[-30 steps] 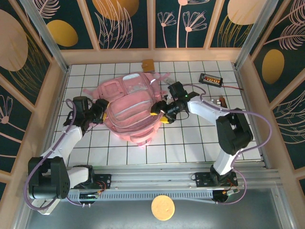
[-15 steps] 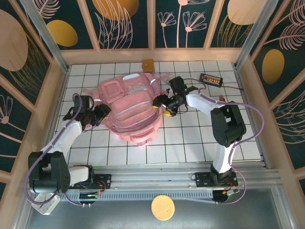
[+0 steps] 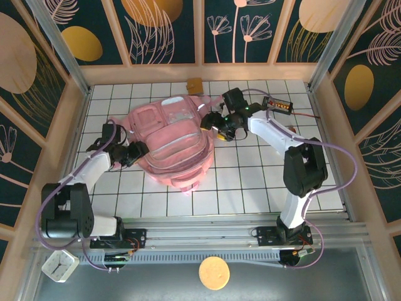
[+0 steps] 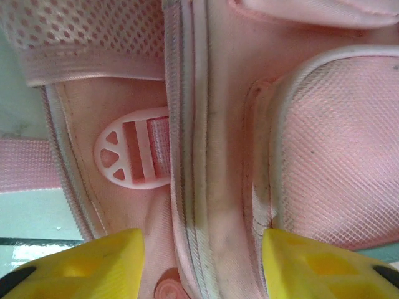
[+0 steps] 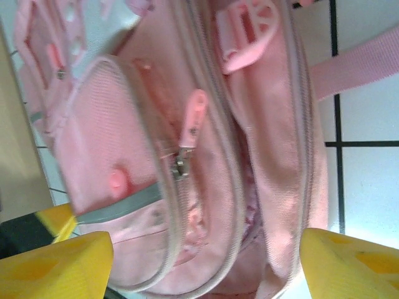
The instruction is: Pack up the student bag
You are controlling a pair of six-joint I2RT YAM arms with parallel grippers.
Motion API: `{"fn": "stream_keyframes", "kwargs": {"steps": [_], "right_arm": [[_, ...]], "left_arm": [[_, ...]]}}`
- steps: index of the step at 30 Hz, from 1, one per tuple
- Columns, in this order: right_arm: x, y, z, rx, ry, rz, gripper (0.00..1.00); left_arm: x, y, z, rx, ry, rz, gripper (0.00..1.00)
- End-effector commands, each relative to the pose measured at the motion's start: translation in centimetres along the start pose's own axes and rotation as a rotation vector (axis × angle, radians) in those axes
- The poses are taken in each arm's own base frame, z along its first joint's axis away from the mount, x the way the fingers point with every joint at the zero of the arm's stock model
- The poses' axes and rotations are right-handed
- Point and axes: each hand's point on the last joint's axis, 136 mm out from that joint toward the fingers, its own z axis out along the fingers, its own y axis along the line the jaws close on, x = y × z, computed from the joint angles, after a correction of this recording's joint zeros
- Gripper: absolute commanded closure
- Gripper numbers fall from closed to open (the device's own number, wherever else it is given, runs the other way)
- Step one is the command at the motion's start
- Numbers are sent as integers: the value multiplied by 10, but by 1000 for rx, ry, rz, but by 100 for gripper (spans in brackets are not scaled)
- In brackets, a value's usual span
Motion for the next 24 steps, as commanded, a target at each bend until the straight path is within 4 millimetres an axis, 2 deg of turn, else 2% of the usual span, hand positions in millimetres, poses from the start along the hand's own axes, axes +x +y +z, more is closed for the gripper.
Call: {"fn": "stream_keyframes", "kwargs": {"steps": [1,4,6,7,11,13,14,16,20,23,24], "right_arm": [[5,17,-17,5,-20,-37,20],[2,24,-26,3,-58,-76,18],[7,33,-31,-18,-72,-104,10],[7,36,-35,-37,-88,-109,2],[-1,46,-54,-99,-178,-124,1],[-3,59,-65,-154,-217,-148,1],[-15,57,-74,-168,-252,-141,1],[-21,64,-82,-182,-286,-175,1],[-16,80,-76,-161,-263,-239,1],[-4,96,-62,-121,-218,-298,1],[-2,97,-56,-87,-203,-303,6]], "left_arm": [[-12,-11,9,69,-16,-36,49],[-22,-16,14,87,-29,-50,51],[-25,-19,18,97,-25,-55,53],[-26,-19,20,103,-24,-59,53],[-24,-20,30,139,-10,-91,61],[-21,-19,36,163,2,-118,74],[-21,-21,38,178,6,-128,81],[-19,-24,40,215,14,-157,100],[-24,-45,30,307,16,-208,100],[-36,-71,7,414,-20,-259,100],[-40,-80,-3,448,-35,-279,100]]}}
